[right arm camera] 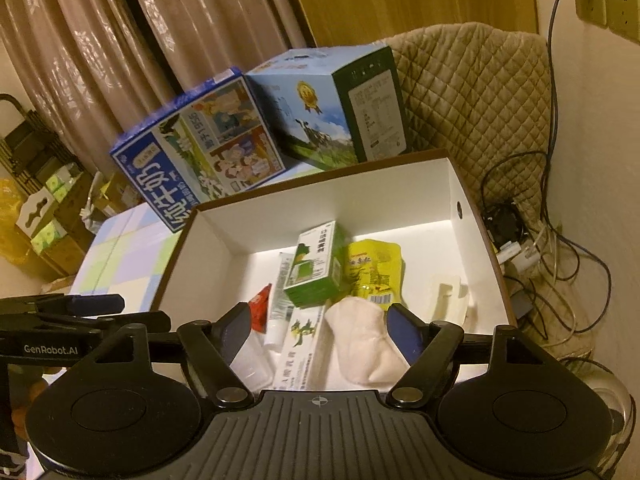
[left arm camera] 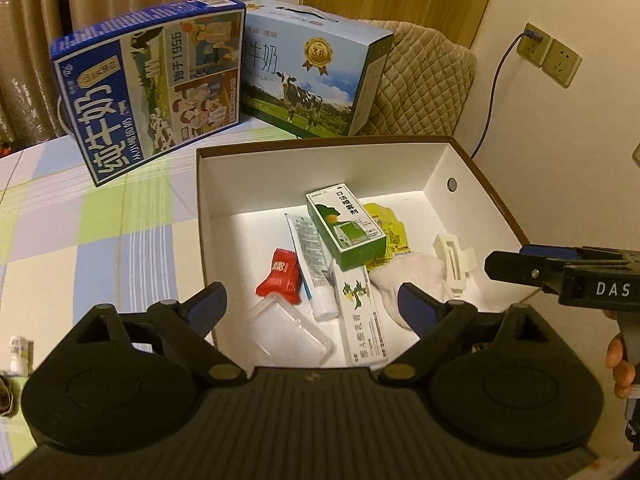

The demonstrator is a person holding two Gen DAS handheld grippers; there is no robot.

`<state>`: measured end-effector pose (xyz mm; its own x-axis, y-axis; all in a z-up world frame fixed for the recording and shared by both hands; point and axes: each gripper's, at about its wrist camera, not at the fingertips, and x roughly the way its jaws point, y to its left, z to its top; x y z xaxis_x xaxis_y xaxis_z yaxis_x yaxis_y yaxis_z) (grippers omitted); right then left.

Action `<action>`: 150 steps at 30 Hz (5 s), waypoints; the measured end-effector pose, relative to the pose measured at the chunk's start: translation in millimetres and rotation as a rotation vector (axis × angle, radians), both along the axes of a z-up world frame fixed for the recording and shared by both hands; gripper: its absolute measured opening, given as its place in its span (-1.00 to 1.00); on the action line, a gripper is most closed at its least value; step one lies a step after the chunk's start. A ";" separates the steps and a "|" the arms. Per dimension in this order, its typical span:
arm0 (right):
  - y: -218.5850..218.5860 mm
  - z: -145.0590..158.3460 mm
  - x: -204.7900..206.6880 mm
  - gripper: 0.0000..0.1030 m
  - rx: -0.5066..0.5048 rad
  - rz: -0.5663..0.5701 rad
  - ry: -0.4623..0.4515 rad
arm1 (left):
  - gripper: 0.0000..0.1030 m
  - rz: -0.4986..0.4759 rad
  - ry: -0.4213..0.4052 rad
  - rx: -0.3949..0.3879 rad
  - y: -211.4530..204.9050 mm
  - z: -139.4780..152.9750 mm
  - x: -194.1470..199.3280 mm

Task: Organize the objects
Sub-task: 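Withdraw both tools from the brown box back toward the scrunchie and pill bottle, then grasp the brown scrunchie with the left tool while the right tool grasps the white pill bottle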

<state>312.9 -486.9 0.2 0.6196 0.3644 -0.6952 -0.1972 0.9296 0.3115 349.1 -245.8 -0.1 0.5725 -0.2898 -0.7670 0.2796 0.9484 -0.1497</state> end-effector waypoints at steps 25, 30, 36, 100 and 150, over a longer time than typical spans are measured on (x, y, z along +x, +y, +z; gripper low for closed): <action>61.0 3.0 -97.8 0.41 -0.013 0.043 0.024 | 0.79 0.055 0.008 -0.014 73.1 7.0 -103.1; 81.6 -3.1 -113.0 0.41 -0.017 0.056 0.047 | 0.79 0.075 0.009 -0.015 95.3 6.8 -121.1; 111.5 -12.5 -126.6 0.41 -0.021 0.091 0.077 | 0.79 0.119 0.029 -0.009 130.3 0.3 -137.8; 329.9 -121.0 -81.0 0.41 -0.136 0.243 0.268 | 0.73 0.279 0.136 0.127 348.3 -110.1 -70.7; 480.7 -170.2 12.8 -0.52 -0.174 0.476 0.101 | -0.49 0.442 0.121 0.063 416.8 -121.0 -23.5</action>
